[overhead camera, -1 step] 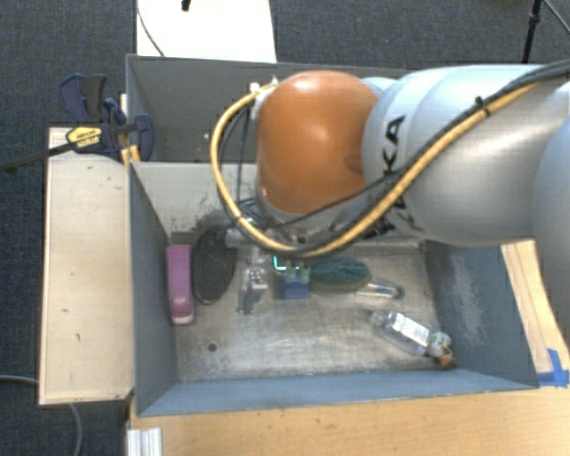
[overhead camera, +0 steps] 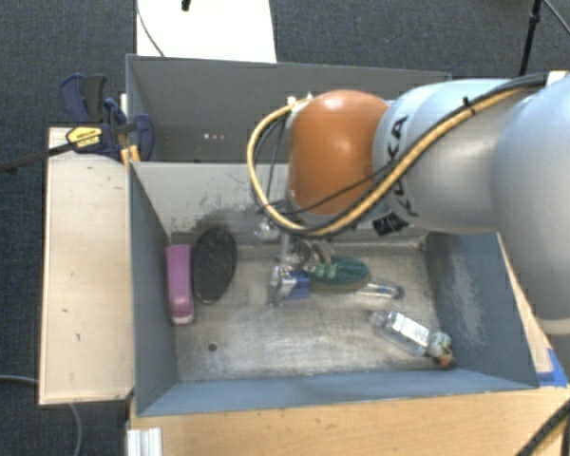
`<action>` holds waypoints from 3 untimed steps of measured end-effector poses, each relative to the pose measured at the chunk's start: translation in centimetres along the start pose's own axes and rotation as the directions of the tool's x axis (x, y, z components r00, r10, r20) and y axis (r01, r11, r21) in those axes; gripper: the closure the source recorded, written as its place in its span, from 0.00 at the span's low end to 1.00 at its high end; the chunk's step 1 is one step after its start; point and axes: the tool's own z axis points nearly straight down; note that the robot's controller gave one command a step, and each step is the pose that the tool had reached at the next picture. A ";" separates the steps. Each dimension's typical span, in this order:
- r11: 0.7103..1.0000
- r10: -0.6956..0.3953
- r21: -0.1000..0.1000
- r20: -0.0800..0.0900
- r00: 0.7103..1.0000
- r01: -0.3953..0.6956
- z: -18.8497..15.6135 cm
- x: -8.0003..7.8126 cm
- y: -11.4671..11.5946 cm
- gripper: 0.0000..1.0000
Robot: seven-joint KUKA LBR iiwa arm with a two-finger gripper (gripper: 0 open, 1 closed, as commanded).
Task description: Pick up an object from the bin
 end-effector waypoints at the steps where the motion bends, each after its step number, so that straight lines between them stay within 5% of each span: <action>1: 1.000 0.024 -0.005 0.010 1.000 -0.024 6.6 0.7 -6.6 0.00; 2: 1.000 0.025 -0.007 0.017 1.000 -0.025 6.1 0.5 -6.3 1.00; 3: 1.000 0.011 -0.004 0.016 1.000 -0.011 -9.1 -0.5 -8.2 1.00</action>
Offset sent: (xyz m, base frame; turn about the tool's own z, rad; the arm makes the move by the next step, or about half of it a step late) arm -0.0061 -0.0638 -0.0659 0.0180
